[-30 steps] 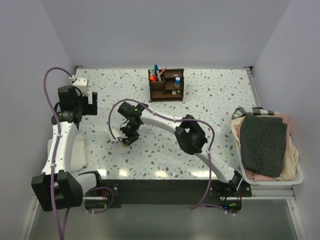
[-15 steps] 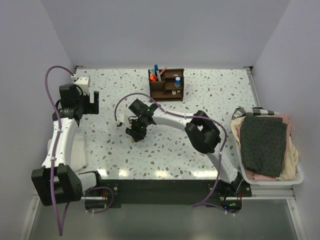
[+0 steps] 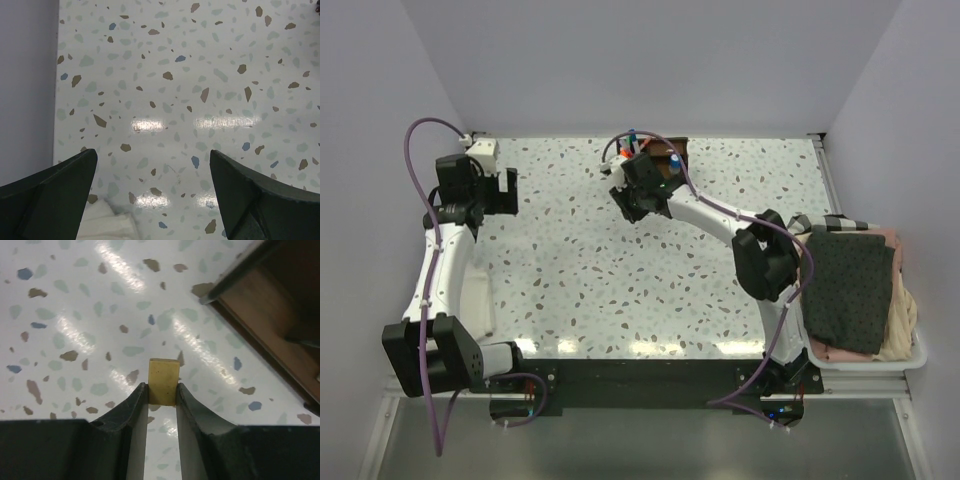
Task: Sort the stationery into containers
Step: Pick up the stationery from the center of the board, then place the stationery in the storage box.
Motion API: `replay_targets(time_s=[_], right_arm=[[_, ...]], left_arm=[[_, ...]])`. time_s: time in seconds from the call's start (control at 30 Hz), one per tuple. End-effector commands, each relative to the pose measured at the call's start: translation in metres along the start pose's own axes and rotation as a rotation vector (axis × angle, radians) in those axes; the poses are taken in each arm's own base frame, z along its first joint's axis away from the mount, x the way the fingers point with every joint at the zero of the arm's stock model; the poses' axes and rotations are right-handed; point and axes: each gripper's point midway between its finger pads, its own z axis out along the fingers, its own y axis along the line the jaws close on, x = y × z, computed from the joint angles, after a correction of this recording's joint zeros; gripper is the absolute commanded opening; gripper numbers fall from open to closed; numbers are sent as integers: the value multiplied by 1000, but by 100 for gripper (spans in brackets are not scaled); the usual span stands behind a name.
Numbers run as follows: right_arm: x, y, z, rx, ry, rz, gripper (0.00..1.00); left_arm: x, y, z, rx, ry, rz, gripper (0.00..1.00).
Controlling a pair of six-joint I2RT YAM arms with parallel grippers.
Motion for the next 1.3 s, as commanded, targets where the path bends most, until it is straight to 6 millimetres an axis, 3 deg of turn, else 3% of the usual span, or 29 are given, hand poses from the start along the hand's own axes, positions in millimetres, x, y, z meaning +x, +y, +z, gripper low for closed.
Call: replay_targets(time_s=[0.0, 0.27, 0.57, 1.03, 1.27], right_arm=[[-35, -52, -18, 184, -111, 148, 0], [-26, -102, -16, 319, -114, 235, 0], [-23, -142, 0, 414, -117, 263, 0], [-18, -160, 13, 455, -119, 295, 0], [-25, -157, 25, 426, -139, 323, 0]], left_arm=[[-34, -1, -4, 14, -95, -9, 100], [-31, -2, -2, 16, -90, -12, 100], [-25, -2, 0, 20, -75, -12, 100], [-24, -4, 4, 32, -69, -16, 100], [-20, -4, 6, 36, -59, -20, 100]])
